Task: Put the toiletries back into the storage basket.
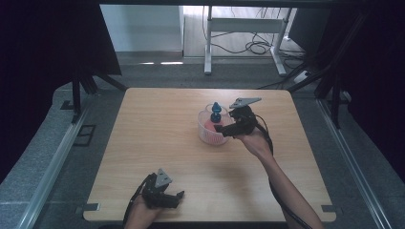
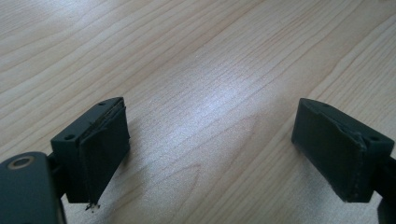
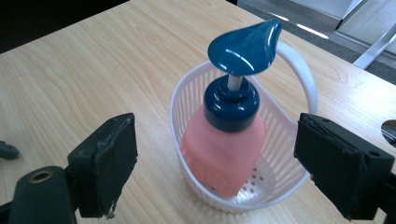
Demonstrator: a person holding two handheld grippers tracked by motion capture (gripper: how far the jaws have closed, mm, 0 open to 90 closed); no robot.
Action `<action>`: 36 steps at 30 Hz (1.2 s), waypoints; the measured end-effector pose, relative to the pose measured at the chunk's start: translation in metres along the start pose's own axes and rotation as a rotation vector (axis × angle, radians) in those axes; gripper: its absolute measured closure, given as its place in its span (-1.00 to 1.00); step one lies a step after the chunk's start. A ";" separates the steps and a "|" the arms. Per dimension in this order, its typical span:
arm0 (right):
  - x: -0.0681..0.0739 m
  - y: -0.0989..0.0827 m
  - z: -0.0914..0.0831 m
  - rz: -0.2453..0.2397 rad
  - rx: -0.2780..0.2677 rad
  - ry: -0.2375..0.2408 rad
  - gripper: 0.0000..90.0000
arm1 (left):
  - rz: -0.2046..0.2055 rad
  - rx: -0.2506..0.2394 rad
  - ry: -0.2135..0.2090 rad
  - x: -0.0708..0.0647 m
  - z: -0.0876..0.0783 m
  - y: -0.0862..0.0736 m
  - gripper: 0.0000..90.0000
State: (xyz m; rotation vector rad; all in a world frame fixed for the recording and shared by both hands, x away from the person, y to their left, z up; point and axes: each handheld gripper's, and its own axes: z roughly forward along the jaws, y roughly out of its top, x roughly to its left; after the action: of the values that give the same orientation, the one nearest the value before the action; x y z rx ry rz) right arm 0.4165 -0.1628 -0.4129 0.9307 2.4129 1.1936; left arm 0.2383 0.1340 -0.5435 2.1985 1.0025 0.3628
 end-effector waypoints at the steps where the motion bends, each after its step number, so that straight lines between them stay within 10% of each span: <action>1: 0.000 -0.001 -0.001 -0.001 0.000 -0.002 -0.71 | 0.000 0.000 0.000 0.000 0.000 0.000 -0.76; 36: 0.007 -0.034 -0.030 -0.015 0.004 -0.020 -0.91 | -0.005 0.000 0.003 -0.001 0.000 0.000 -0.76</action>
State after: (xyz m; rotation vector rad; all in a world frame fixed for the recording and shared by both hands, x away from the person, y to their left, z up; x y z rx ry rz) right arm 0.3814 -0.1916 -0.4213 0.9204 2.4035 1.1690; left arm 0.2377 0.1334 -0.5433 2.1960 1.0101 0.3640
